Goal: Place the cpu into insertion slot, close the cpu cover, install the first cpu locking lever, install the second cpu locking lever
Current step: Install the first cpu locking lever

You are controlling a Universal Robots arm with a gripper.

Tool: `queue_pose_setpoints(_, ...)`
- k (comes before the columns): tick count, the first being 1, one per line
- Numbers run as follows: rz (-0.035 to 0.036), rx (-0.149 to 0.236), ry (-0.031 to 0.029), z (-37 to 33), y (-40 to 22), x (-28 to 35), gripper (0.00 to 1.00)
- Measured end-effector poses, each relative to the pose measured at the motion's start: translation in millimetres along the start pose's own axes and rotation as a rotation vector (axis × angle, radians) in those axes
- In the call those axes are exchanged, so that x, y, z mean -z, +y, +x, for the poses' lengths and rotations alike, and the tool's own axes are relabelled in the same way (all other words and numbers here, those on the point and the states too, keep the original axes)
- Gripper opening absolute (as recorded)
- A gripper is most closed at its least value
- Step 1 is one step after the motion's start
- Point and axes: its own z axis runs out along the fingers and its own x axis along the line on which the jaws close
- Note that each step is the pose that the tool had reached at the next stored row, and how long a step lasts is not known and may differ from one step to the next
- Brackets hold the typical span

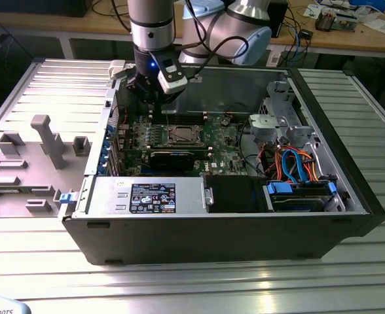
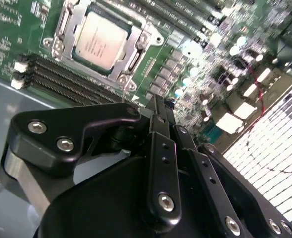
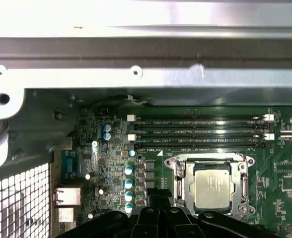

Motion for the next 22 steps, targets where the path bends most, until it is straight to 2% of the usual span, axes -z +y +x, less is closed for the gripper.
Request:
queue_pose_setpoints(1,0.0,0.002,0.0001,0.1,3.4,-0.1,0.11)
queue_pose_setpoints(3,-0.0001,0.007,0.0003,0.1,6.1,-0.2,0.11)
queue_pose_setpoints(5,-0.0005,0.02,0.0002,-0.4,6.7,-0.3,0.11)
queue_pose_setpoints(7,-0.0013,0.05,0.0007,-1.0,7.1,-0.4,0.11)
queue_pose_setpoints(13,-0.0014,0.051,0.0003,-5.9,13.7,-0.8,0.11)
queue_pose_setpoints(17,-0.0013,0.051,0.0004,-11.1,15.1,-0.9,0.11)
queue_pose_setpoints(21,-0.0012,0.051,0.0005,-23.2,15.3,-1.4,0.11)
queue_pose_setpoints(22,-0.0013,0.051,0.0005,-23.2,15.3,-1.4,0.11)
